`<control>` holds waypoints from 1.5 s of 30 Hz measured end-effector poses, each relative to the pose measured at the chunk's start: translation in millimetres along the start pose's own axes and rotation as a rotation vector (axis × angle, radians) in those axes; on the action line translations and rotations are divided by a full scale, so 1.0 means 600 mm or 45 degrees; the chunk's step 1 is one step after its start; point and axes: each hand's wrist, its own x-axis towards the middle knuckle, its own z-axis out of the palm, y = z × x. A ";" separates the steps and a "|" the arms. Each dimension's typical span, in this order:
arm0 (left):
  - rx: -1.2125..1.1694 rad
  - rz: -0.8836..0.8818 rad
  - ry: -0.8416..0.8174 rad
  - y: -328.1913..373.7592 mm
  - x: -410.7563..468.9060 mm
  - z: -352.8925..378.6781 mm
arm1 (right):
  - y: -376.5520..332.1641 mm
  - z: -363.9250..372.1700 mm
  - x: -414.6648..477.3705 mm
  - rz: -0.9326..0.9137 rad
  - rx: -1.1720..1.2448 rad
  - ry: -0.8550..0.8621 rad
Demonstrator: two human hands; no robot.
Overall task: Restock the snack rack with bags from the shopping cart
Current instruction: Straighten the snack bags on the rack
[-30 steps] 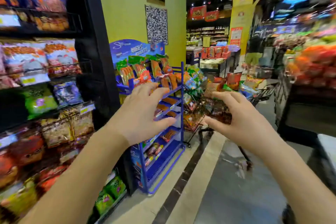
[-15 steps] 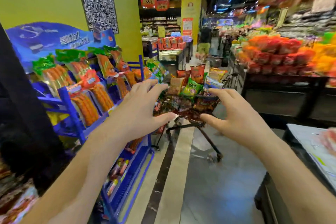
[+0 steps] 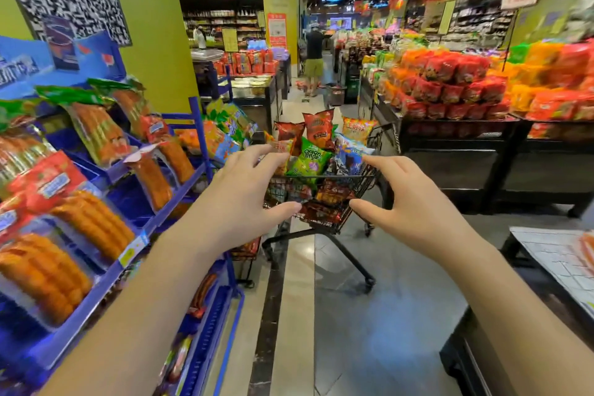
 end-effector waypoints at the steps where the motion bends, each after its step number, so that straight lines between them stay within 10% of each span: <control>1: -0.005 0.000 -0.008 -0.013 0.027 0.013 | 0.014 0.014 0.024 0.011 0.002 -0.005; 45: -0.276 0.055 -0.311 -0.561 1.125 0.425 | 0.432 0.529 1.054 0.302 -0.002 -0.288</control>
